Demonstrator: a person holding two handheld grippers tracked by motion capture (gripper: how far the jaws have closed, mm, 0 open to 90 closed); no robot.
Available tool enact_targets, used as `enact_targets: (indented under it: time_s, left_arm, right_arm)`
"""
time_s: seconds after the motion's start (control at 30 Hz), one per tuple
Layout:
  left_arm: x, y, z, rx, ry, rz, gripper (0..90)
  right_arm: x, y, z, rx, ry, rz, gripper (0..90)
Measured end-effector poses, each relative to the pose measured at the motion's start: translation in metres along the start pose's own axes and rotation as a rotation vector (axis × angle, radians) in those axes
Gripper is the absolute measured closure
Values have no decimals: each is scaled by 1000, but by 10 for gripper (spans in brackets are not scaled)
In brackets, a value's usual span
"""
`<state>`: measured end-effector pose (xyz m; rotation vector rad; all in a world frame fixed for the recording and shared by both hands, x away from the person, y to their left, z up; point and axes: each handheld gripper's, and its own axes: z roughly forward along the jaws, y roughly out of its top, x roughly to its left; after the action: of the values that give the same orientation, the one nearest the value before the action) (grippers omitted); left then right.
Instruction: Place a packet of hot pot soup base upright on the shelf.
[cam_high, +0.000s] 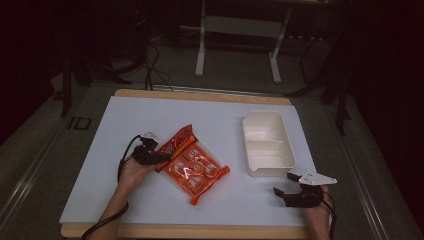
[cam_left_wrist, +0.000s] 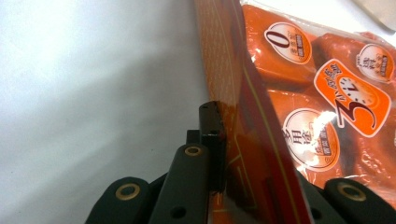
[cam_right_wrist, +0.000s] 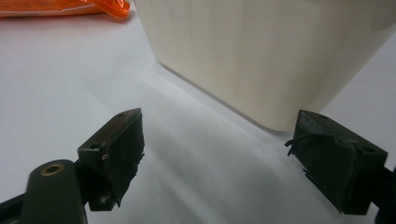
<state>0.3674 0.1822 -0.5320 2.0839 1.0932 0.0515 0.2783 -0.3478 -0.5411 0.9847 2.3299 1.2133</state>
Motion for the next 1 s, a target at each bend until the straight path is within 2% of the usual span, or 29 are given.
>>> enact_targets:
  time_s: [0.13,0.3,0.37,0.43,0.6,0.7,1.0]
  left_arm:
    - [-3,8,-10,-21,-13,-2,900]
    - [-13,25,-27,-54,-31,29,900]
    - [-20,36,-34,-56,-41,52,900]
    - [-23,40,-37,-57,-48,55,900]
    - [-39,61,-54,-82,-91,71,900]
    - [-52,71,-61,-83,-109,106,900]
    - [-84,95,-67,-90,-146,182,900]
  right_arm:
    - [0,0,0,-1,1,1,167]
    - [0,0,0,0,2,0,168]
    - [0,0,0,-1,2,-1,168]
    - [0,0,0,-1,3,-1,168]
    - [0,0,0,-3,5,0,168]
    - [0,0,0,-4,6,0,168]
    - [-1,0,-1,-6,8,2,169]
